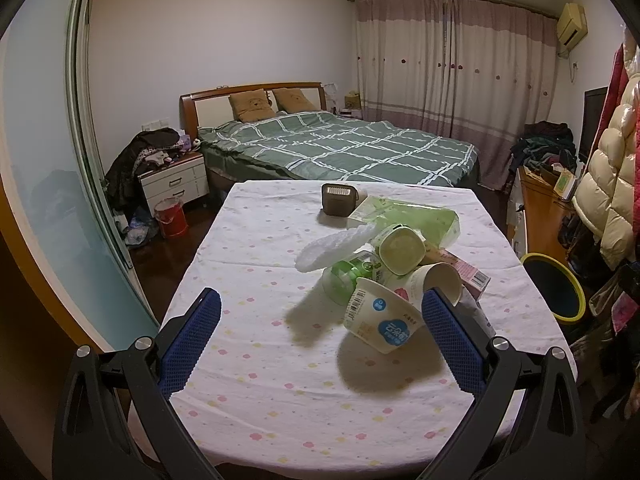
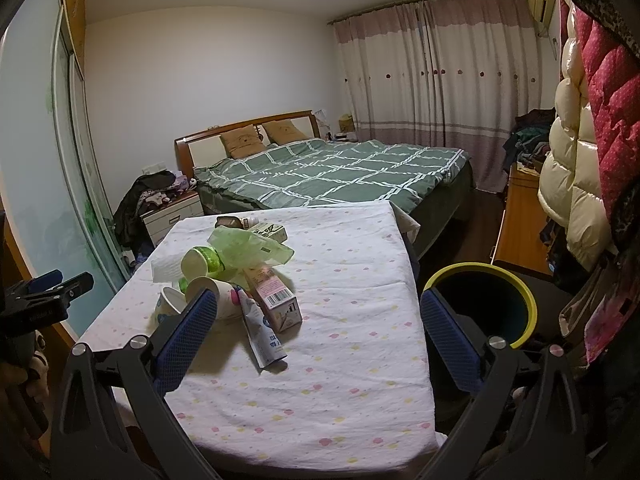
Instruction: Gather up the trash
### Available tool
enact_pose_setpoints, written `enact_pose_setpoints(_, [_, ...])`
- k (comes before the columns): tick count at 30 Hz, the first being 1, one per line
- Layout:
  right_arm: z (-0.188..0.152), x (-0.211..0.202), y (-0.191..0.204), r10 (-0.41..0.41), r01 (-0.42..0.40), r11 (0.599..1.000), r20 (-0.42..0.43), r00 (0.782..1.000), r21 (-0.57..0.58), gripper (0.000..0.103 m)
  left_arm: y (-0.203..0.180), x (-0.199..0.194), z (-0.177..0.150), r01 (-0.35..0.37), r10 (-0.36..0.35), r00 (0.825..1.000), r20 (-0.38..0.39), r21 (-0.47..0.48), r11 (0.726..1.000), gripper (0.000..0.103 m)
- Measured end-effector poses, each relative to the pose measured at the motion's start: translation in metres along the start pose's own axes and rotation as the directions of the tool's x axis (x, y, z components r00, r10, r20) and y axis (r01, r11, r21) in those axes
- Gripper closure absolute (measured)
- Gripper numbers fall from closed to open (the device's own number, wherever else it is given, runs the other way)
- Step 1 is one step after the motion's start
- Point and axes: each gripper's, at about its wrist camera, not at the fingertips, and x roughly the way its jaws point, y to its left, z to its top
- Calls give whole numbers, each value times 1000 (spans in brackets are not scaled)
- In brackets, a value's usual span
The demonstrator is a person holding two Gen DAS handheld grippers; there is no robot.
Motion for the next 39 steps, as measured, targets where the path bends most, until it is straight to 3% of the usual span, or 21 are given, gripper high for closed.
enact_pose_setpoints(39, [-2, 7, 1, -1, 1, 1000, -15, 1000, 15, 6, -2, 2, -2, 0, 0, 1000, -14, 11, 1000, 4])
